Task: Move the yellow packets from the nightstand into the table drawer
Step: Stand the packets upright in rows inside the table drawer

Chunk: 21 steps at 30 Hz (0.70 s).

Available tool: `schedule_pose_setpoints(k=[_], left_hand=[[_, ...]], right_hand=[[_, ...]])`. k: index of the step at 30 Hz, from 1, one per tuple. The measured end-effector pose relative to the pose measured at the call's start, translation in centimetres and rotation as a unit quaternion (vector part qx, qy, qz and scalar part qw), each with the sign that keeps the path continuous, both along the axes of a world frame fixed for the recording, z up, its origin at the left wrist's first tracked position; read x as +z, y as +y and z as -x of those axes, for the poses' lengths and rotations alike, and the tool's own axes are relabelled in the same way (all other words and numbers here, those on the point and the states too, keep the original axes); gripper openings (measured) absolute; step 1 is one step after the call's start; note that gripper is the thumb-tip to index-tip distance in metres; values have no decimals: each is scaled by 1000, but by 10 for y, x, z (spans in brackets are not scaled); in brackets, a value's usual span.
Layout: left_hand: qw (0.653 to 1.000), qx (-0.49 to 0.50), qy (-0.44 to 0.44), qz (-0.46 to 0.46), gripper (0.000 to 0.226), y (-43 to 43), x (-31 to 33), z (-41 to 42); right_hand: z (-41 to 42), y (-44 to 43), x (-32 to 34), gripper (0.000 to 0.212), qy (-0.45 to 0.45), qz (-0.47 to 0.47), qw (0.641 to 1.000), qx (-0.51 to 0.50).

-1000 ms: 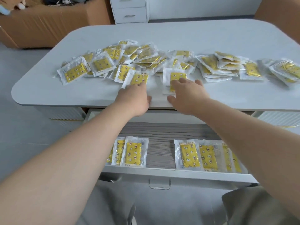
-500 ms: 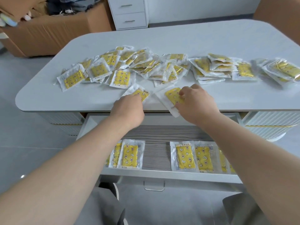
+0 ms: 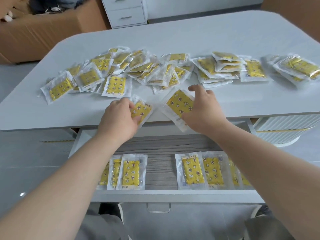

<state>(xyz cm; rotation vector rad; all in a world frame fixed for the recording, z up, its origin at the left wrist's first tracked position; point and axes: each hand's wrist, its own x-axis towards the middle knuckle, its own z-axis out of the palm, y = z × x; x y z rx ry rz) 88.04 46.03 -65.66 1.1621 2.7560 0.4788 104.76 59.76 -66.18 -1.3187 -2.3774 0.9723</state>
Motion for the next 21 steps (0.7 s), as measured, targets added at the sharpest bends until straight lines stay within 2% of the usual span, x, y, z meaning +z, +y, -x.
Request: schedule_pose_setpoints(k=[4, 8, 10, 13, 18, 21], left_hand=[[999, 8, -22, 28, 52, 0, 2, 3], [999, 16, -42, 7, 65, 0, 2, 9], [998, 31, -43, 18, 72, 1, 3, 14], [996, 49, -62, 31, 79, 4, 3, 17], [990, 72, -119, -12, 92, 1, 2, 18], [988, 80, -128, -26, 97, -1, 2, 15]], right_hand=[[3, 1, 1, 88, 1, -9, 1000, 4], [1, -2, 6, 85, -11, 0, 1000, -9], [3, -4, 7, 76, -21, -2, 1000, -9], [3, -5, 10, 51, -26, -2, 1000, -16], [2, -13, 5, 22, -21, -27, 999, -12], [1, -17, 2, 26, -5, -34, 999, 3]])
